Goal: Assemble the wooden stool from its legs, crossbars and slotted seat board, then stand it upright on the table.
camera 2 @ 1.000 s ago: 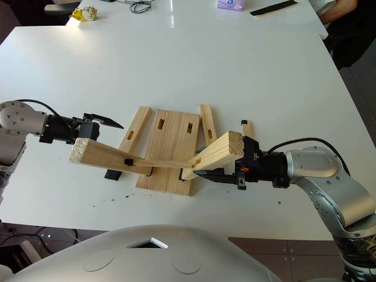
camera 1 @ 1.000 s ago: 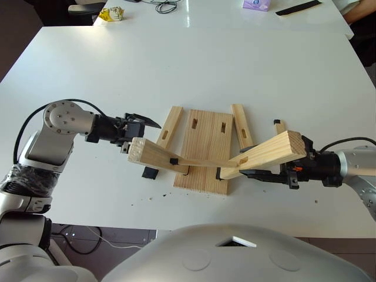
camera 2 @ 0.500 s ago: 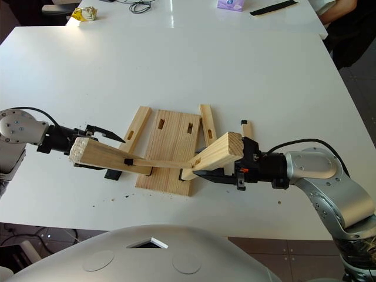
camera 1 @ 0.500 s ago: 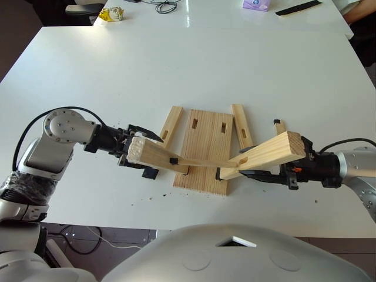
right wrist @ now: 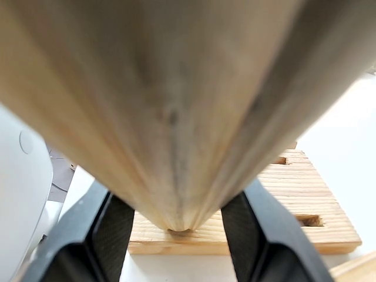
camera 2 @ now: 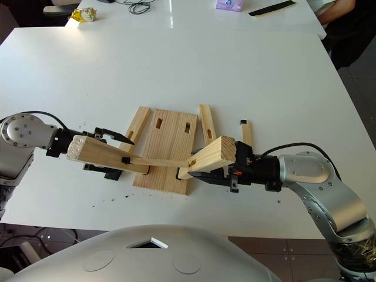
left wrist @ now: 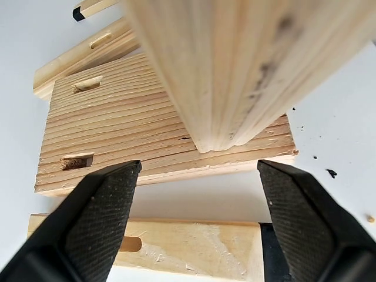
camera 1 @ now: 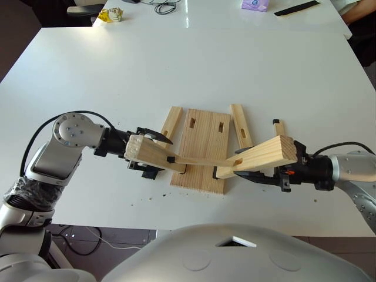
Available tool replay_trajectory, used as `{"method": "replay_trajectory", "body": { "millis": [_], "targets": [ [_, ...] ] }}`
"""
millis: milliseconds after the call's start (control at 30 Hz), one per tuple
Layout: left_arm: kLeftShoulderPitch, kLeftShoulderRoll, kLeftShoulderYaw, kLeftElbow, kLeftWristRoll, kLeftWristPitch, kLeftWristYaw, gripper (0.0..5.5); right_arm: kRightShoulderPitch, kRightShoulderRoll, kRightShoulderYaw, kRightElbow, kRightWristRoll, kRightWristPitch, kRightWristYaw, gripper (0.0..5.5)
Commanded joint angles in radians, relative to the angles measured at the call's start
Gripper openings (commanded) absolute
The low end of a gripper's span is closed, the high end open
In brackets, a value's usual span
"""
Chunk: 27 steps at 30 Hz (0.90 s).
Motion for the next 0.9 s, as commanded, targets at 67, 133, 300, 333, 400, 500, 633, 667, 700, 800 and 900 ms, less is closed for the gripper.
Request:
{"method": "replay_trajectory", "body": {
  "millis": [67, 133, 300, 333, 400, 500, 633, 667, 700, 800, 900],
  "targets": [
    [-0.013, -0.045, -0.024, -0.048, 0.001, 0.035, 0.048, 3.68, -0.027, -0.001, 0.056, 0.006, -0.070, 0.019, -0.015, 2.04],
    [-0.015, -0.052, -0.026, -0.048, 0.004, 0.049, 0.061, 3.68, -0.020, -0.008, 0.079, 0.007, -0.105, 0.002, -0.008, 2.04],
    [-0.010, -0.066, -0.025, -0.055, 0.009, 0.076, 0.079, 3.68, -0.028, -0.014, 0.116, 0.010, -0.151, -0.023, -0.005, 2.04],
    [-0.010, -0.068, -0.026, -0.057, 0.010, 0.081, 0.084, 3.68, -0.032, -0.013, 0.122, 0.011, -0.156, -0.027, -0.005, 2.04],
    [-0.008, -0.074, -0.026, -0.061, 0.013, 0.089, 0.090, 3.68, -0.044, -0.009, 0.134, 0.015, -0.162, -0.026, -0.007, 2.04],
    [-0.005, -0.081, -0.025, -0.067, 0.015, 0.097, 0.098, 3.68, -0.070, -0.002, 0.139, 0.021, -0.153, -0.012, -0.013, 2.04],
    [-0.001, -0.086, -0.025, -0.074, 0.017, 0.109, 0.110, 3.68, -0.093, -0.002, 0.129, 0.032, -0.126, -0.001, -0.011, 2.04],
    [0.000, -0.086, -0.024, -0.073, 0.018, 0.110, 0.113, 3.68, -0.093, -0.003, 0.128, 0.033, -0.125, -0.001, -0.010, 2.04],
    [0.000, -0.087, -0.024, -0.070, 0.019, 0.110, 0.114, 3.68, -0.092, -0.005, 0.126, 0.035, -0.125, -0.002, -0.008, 2.04],
    [-0.001, -0.091, -0.023, -0.062, 0.028, 0.109, 0.124, 3.68, -0.082, -0.010, 0.121, 0.039, -0.126, -0.007, -0.002, 2.04],
    [-0.016, -0.095, -0.015, -0.038, 0.042, 0.103, 0.137, 3.68, -0.076, -0.013, 0.117, 0.043, -0.125, -0.008, 0.000, 2.04]
  ]
}}
